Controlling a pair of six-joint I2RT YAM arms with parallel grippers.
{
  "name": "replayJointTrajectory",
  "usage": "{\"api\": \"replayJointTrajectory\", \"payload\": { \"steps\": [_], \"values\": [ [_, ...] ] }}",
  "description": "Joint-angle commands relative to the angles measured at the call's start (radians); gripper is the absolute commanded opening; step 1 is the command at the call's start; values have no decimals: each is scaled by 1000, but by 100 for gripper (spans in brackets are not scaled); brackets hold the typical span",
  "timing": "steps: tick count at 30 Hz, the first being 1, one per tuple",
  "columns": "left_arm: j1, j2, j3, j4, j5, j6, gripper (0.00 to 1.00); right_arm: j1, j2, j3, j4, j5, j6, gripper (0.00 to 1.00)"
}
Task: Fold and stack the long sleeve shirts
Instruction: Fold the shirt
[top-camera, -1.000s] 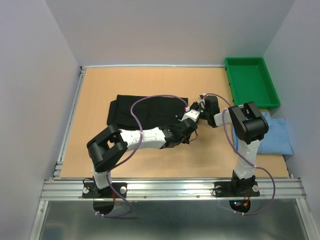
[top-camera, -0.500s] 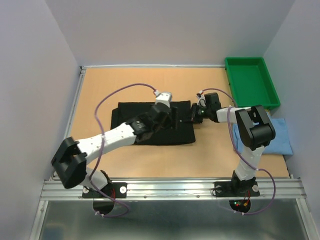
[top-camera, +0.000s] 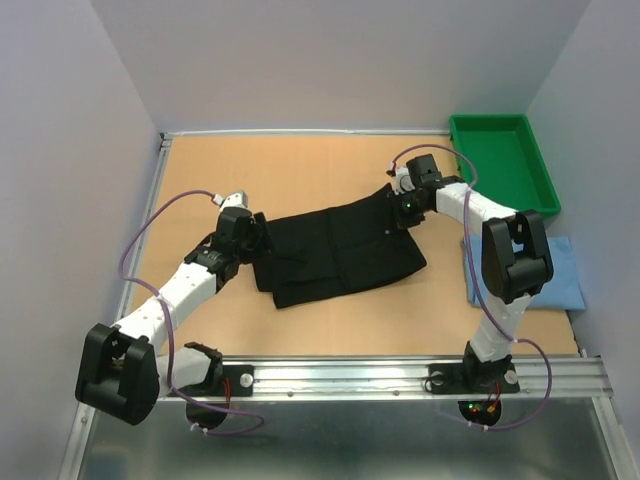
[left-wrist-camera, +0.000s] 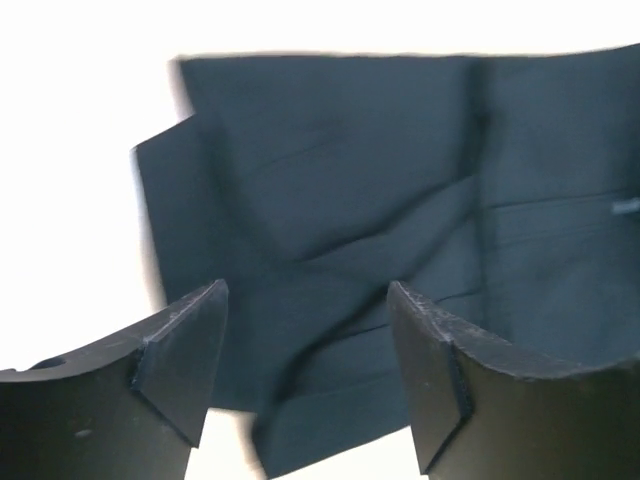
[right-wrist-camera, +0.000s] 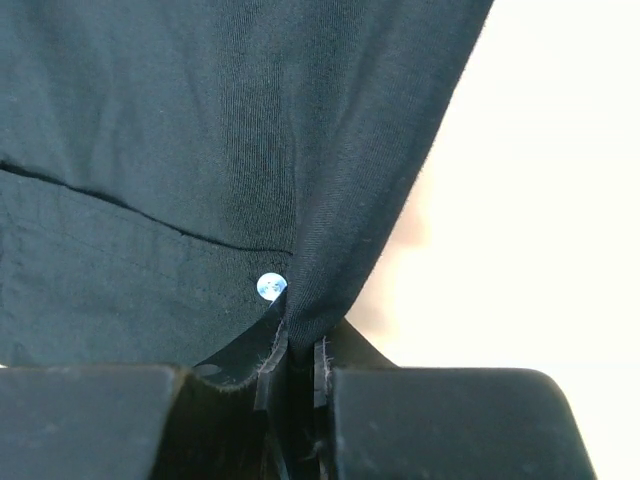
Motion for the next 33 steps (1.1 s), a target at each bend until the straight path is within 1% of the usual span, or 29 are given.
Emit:
{"api": "replayJointTrajectory", "payload": {
  "steps": [1,3,4,8,12,14,15,23,30,32,33],
  "values": [
    [47,-8,-65,20,89,-67,70,-4,-27,130,-139,101,-141,1],
    [58,10,-85,30,89,-87,67,-2,-31,171,-158,108,-163,2],
    [65,15,-103,38,127,-98,66,-1,-33,183,-162,107,-170,2],
    [82,25,-136,58,118,-125,63,7,-36,216,-172,151,-194,2],
    [87,71,-157,81,112,-156,52,18,-40,229,-176,205,-214,2],
    [87,93,-166,115,127,-168,49,22,-48,236,-178,223,-219,2],
    [87,117,-166,126,141,-179,47,28,-53,237,-178,237,-225,2],
    [87,220,-148,213,191,-199,43,54,-68,269,-181,280,-248,2],
    [85,283,-145,241,211,-214,41,79,-73,285,-196,312,-257,2],
    [85,292,-148,245,227,-217,40,93,-76,298,-207,357,-259,2],
    [85,297,-149,247,230,-217,38,103,-76,303,-208,378,-259,2]
  ]
}}
